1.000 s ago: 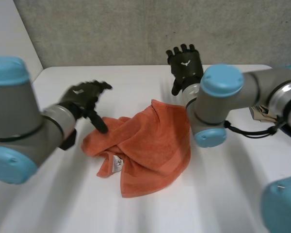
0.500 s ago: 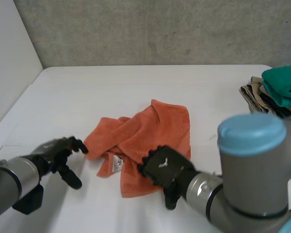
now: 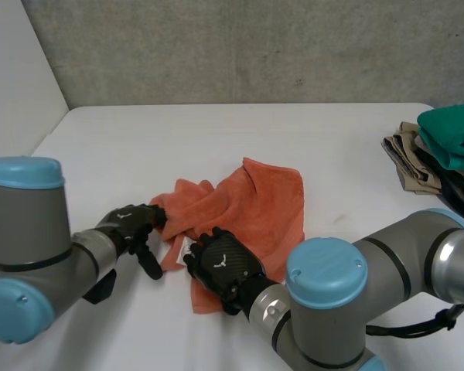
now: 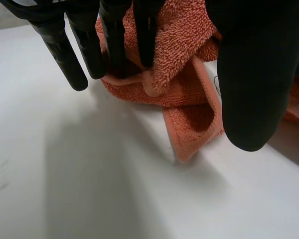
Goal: Fold the laundry.
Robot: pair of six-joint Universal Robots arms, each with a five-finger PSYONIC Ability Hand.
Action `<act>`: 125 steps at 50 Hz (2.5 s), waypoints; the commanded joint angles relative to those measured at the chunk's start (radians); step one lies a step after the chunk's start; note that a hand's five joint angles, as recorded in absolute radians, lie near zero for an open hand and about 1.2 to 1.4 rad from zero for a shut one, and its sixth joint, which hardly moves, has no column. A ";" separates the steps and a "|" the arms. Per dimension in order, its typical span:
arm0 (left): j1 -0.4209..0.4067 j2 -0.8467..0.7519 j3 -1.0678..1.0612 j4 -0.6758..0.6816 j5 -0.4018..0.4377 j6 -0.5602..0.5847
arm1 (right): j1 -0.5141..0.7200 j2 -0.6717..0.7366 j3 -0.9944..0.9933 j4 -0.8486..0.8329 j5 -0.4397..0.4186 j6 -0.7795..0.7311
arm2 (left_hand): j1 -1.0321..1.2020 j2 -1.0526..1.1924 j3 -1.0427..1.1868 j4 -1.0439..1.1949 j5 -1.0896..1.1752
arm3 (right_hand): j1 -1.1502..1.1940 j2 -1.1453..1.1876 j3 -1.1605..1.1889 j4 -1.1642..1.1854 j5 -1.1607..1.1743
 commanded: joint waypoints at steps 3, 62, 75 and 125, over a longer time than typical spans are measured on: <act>-0.056 -0.093 0.093 0.012 -0.079 0.072 | -0.015 0.048 -0.041 -0.034 0.031 -0.034 | 0.042 0.060 0.054 0.064 0.070 | 0.228 0.251 0.218 0.220 0.205; 0.177 -0.054 0.243 0.277 -0.077 0.451 | -0.547 0.022 -0.576 0.488 0.067 -0.144 | 1.028 1.046 1.040 1.050 1.057 | 1.024 1.048 1.014 1.016 1.001; 0.178 -0.053 0.702 0.707 -0.090 0.362 | -0.506 0.022 -0.769 -0.372 0.196 0.184 | 1.028 1.046 1.040 1.050 1.057 | 1.024 1.048 1.014 1.016 1.001; 0.278 0.174 -0.203 0.535 0.191 0.385 | -0.619 -0.142 -0.199 0.337 -0.061 0.199 | 0.092 0.110 0.104 0.114 0.120 | 0.002 0.026 -0.008 -0.006 -0.021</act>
